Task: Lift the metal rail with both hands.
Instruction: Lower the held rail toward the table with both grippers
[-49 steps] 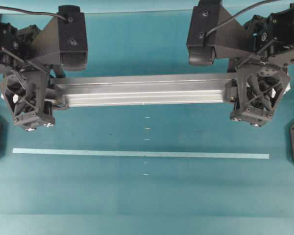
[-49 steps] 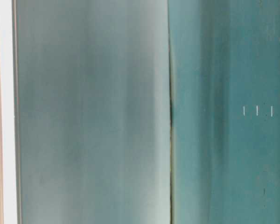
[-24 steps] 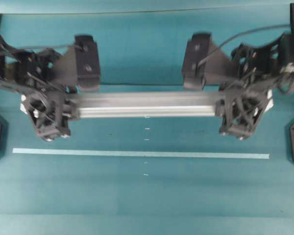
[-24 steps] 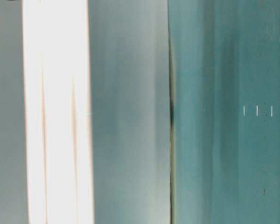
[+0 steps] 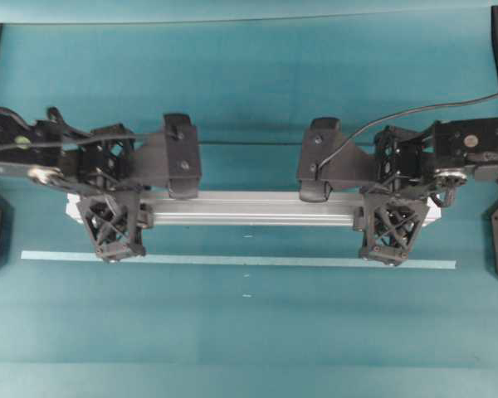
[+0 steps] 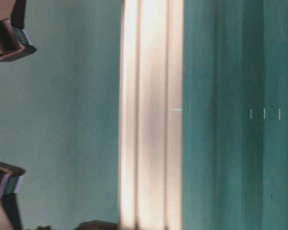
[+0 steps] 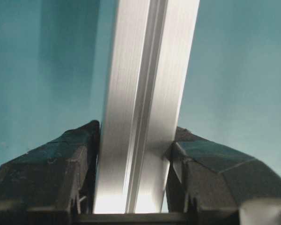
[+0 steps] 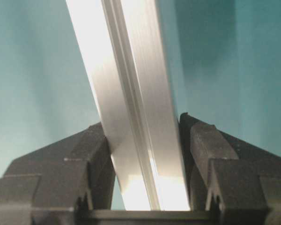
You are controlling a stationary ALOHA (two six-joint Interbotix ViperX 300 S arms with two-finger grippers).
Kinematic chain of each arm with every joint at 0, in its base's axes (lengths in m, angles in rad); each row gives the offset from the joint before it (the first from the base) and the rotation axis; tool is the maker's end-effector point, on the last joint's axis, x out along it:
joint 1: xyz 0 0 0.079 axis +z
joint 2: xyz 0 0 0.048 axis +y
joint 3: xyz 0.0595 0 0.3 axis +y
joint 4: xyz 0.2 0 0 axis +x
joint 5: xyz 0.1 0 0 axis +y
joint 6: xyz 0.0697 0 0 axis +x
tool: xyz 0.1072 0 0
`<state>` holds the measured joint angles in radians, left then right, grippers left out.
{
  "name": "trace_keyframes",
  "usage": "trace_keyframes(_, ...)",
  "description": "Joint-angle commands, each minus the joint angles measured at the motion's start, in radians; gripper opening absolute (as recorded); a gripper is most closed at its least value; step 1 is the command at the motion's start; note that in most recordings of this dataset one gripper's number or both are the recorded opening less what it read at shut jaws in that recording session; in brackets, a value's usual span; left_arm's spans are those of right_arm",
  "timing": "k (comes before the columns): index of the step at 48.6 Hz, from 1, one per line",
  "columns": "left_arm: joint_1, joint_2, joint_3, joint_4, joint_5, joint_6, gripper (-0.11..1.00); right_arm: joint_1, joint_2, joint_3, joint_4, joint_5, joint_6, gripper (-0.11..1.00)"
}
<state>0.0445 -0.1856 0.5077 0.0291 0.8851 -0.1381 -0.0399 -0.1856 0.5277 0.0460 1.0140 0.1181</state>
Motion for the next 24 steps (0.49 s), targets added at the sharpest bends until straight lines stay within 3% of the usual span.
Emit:
trace_keyframes(1, 0.003, 0.002, 0.003, 0.003, -0.043, -0.044, 0.33, 0.011, 0.005, 0.009, 0.009, -0.069, 0.009, 0.42)
trace_keyframes(10, 0.005, 0.008, 0.069, 0.003, -0.110, -0.084, 0.33, 0.015, 0.020, 0.057, 0.009, -0.143, 0.005, 0.42)
trace_keyframes(24, 0.003, 0.018, 0.147, 0.003, -0.219, -0.089, 0.33, 0.038, 0.063, 0.114, 0.009, -0.232, 0.006, 0.42)
